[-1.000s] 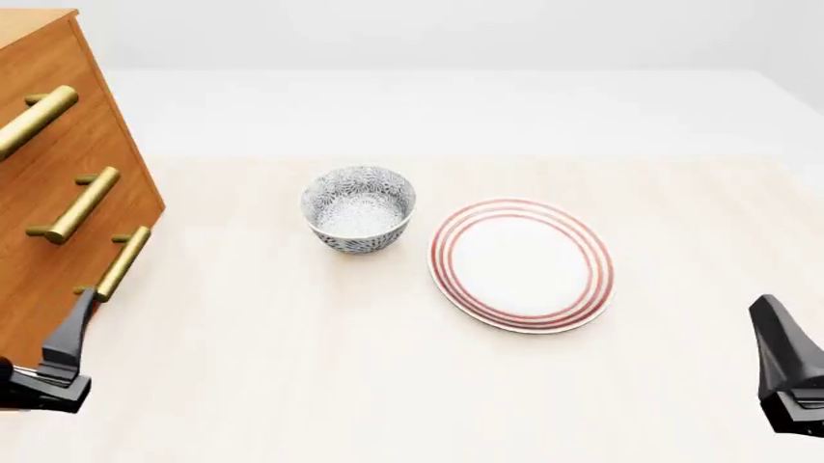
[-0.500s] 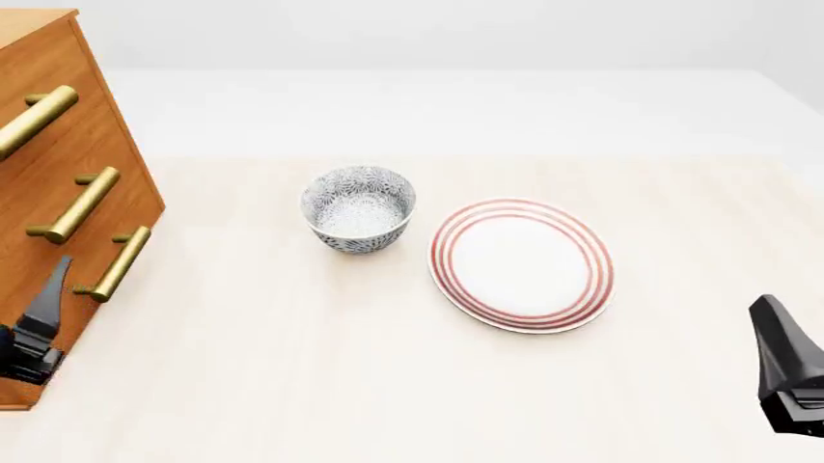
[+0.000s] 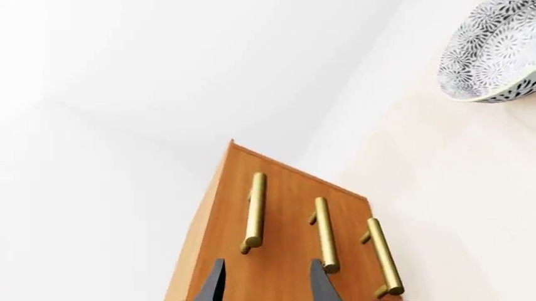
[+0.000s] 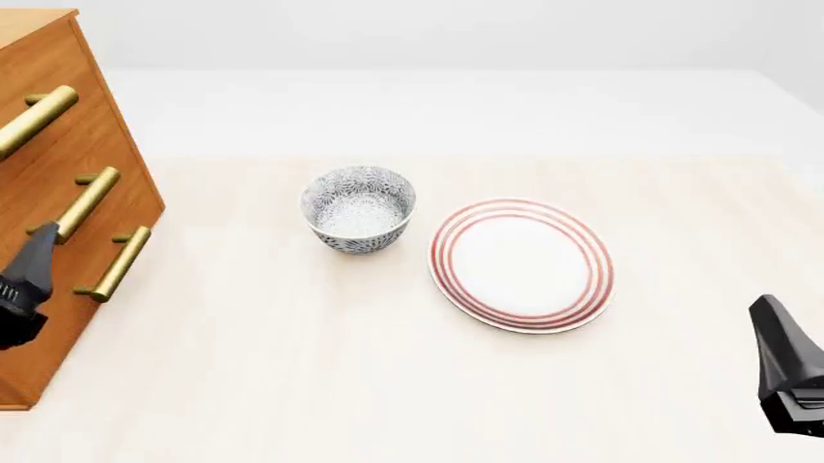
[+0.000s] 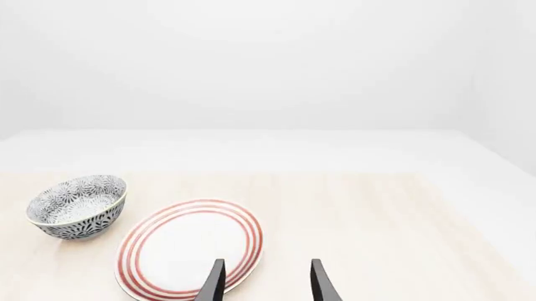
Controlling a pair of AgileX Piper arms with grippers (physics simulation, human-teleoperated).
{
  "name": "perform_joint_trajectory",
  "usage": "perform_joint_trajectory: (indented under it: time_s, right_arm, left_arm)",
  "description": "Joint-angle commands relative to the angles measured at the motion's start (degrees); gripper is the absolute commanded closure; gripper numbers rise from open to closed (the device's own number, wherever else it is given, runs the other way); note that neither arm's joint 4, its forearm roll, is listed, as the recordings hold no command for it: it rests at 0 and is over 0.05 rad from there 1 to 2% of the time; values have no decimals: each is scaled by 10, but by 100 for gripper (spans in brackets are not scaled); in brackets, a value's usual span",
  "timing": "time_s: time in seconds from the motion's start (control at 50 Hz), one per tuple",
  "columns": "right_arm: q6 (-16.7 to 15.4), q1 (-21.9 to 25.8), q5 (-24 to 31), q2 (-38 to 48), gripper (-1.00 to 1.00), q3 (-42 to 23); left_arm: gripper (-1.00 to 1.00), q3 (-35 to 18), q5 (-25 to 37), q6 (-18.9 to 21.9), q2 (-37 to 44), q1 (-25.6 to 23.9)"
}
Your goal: Open the top drawer of the cabinet.
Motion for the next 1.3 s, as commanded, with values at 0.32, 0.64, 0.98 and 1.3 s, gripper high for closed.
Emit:
perform_joint_trajectory:
  time_s: [0.32, 0.64, 0.98, 1.3]
  right_arm:
    - [0, 0, 0, 0, -100, 0]
    - [0, 0, 0, 0, -100, 0]
    - [0, 0, 0, 0, -100, 0]
    - [0, 0, 0, 0, -100, 0]
  left_arm:
    - [-100, -31, -103, 117, 127, 27]
    - [-100, -53, -187, 147, 238, 20]
    - [-100, -70, -239, 177, 305, 40]
    - [-100, -90, -243, 176, 327, 53]
